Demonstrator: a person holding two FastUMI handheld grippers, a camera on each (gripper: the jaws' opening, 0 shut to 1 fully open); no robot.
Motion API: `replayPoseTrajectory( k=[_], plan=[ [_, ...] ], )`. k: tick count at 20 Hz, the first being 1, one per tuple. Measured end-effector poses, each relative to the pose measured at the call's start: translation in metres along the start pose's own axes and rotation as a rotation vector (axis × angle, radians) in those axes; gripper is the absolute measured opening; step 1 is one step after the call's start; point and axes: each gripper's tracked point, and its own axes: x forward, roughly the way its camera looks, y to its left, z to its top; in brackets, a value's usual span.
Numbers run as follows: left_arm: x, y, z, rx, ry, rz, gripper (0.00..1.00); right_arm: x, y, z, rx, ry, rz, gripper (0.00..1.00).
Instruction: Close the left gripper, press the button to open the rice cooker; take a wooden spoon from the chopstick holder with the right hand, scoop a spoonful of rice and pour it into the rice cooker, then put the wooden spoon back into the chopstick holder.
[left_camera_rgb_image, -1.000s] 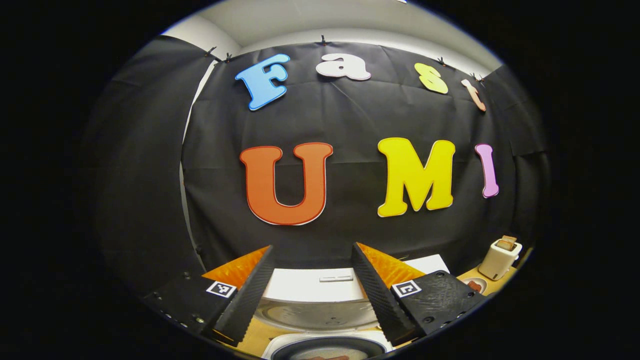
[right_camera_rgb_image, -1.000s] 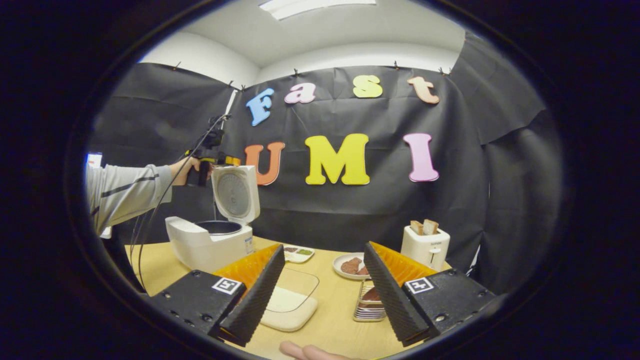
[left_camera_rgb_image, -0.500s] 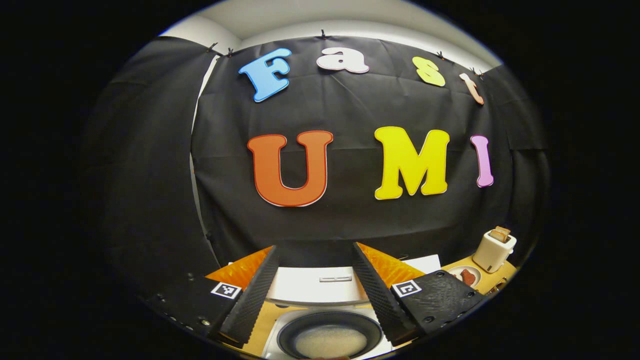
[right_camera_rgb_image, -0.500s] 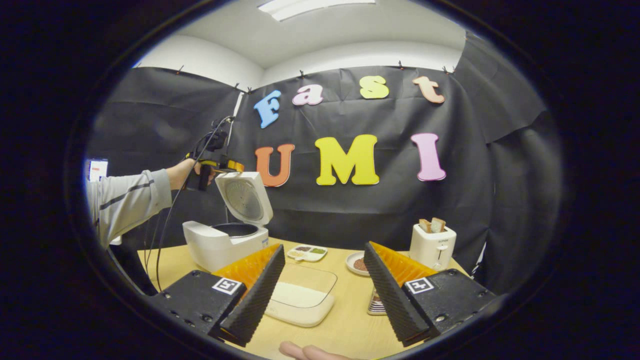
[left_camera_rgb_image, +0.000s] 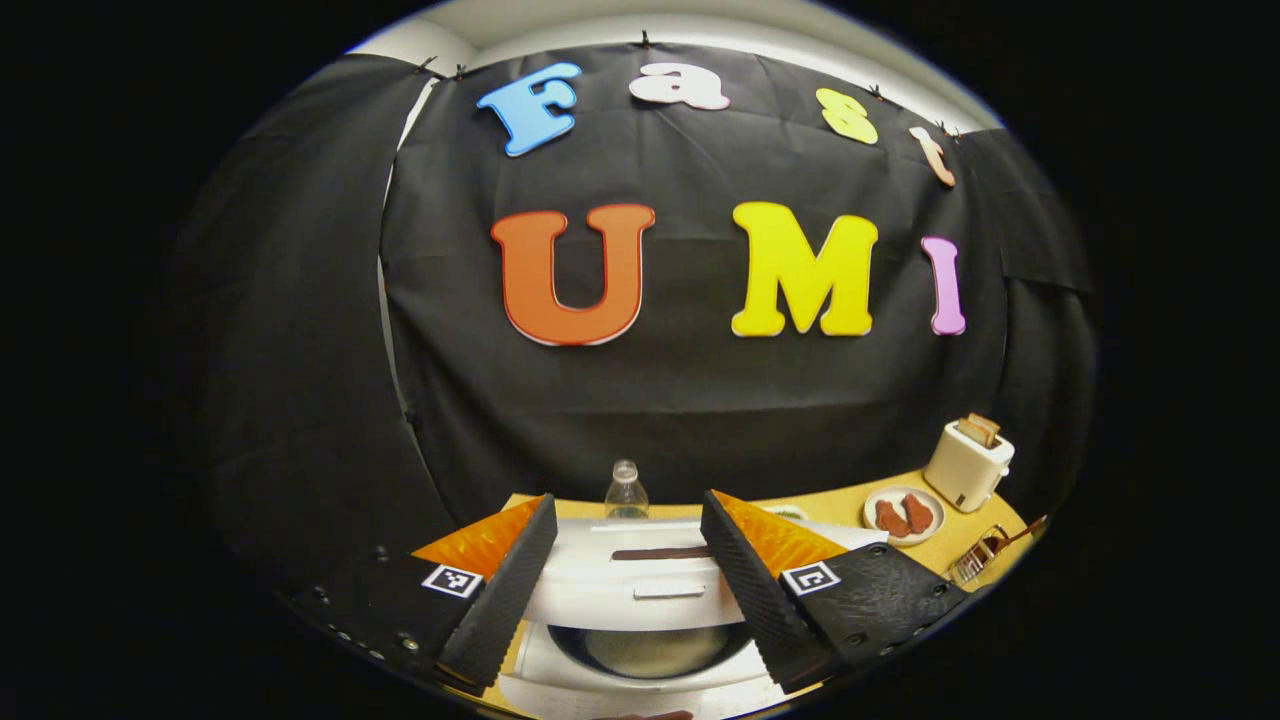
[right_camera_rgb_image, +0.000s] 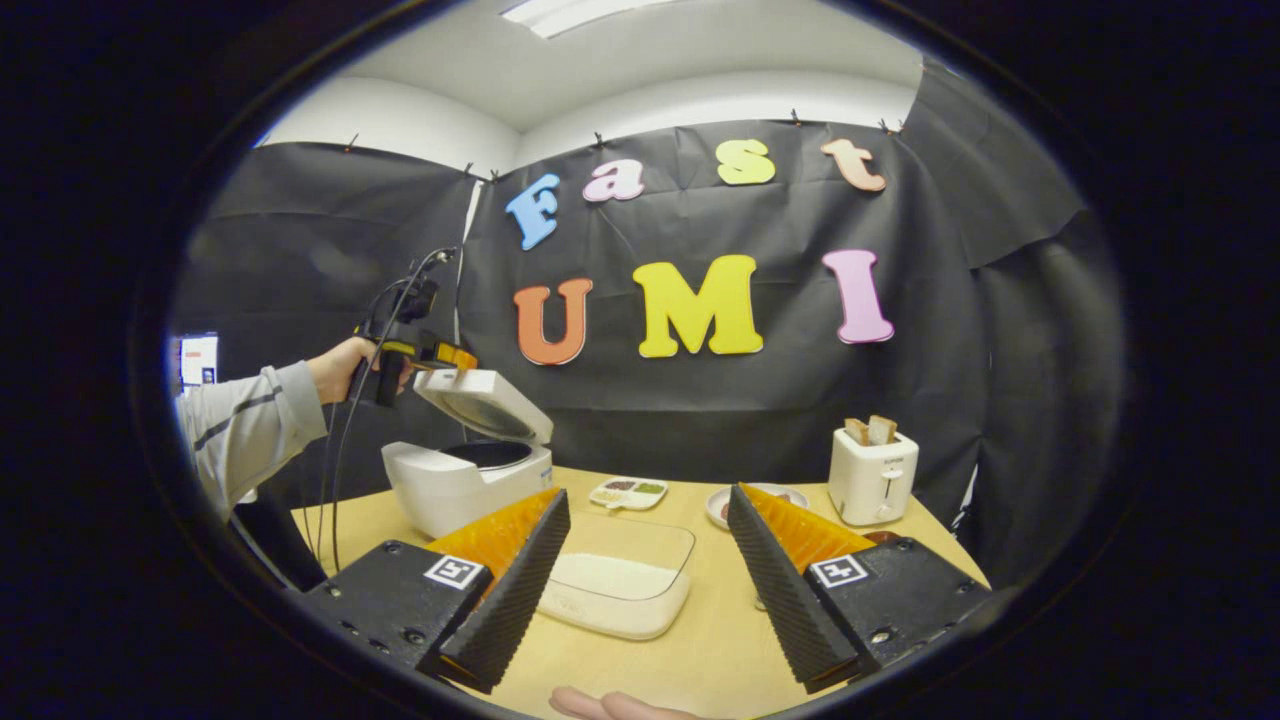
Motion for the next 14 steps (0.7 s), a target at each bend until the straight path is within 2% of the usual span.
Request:
replayPoseTrajectory(
  k=[3, 6, 9, 14],
  plan=[
    [-0.008, -0.012, -0.029, 0.02, 0.039, -0.039, 0.88, -0.003, -0.001, 0.002, -0.001, -0.003, -0.014, 1.0],
    [-0.013, -0.012, -0.057, -0.04, 0.105, -0.066, 0.89, -0.009, -0.003, 0.007, -0.005, -0.033, -0.034, 1.0],
    [-0.017, -0.015, -0.082, -0.006, 0.173, -0.065, 0.92, -0.012, -0.007, 0.013, -0.035, -0.063, -0.059, 0.99],
    [-0.025, -0.018, -0.123, -0.023, 0.335, -0.046, 0.92, -0.013, -0.004, 0.017, -0.08, -0.082, -0.059, 1.0]
  ],
)
